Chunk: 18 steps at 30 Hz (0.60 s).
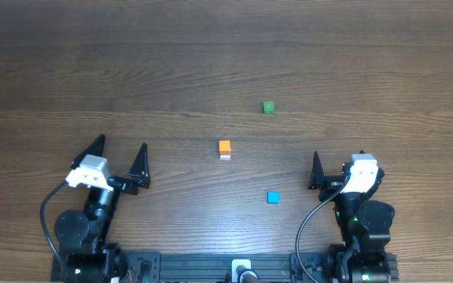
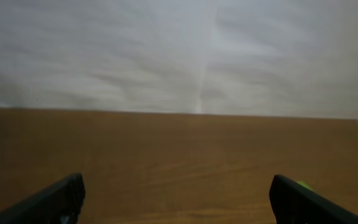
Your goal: Stack Cubes
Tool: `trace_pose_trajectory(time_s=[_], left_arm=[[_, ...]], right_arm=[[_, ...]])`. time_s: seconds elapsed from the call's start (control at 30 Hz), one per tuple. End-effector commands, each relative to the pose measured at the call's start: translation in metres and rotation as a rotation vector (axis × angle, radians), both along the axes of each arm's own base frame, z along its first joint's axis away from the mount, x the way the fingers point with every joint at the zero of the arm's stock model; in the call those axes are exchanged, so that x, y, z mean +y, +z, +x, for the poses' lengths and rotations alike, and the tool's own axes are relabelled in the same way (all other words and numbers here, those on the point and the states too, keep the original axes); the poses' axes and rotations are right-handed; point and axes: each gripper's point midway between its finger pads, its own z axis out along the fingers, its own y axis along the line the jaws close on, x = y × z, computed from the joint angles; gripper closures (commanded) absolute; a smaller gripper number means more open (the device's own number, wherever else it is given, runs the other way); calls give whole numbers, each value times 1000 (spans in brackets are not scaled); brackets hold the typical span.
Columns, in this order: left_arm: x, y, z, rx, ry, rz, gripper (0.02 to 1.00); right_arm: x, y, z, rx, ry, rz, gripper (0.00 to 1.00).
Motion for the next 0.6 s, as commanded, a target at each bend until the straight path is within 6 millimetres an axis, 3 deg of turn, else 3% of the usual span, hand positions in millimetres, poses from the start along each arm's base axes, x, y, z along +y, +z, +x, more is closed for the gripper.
trace_pose_trajectory(time_s=[0.03,0.1,0.6], left_arm=[[-4,-19,0,49,-21,24,42],[-4,-29,0,90,-21,24,20],[-4,-28,0,89,-20,24,20]], right_arm=[[0,-2,0,1,3,-2,9],[0,-2,0,1,3,-3,9],[0,-2,0,1,3,-3,7]])
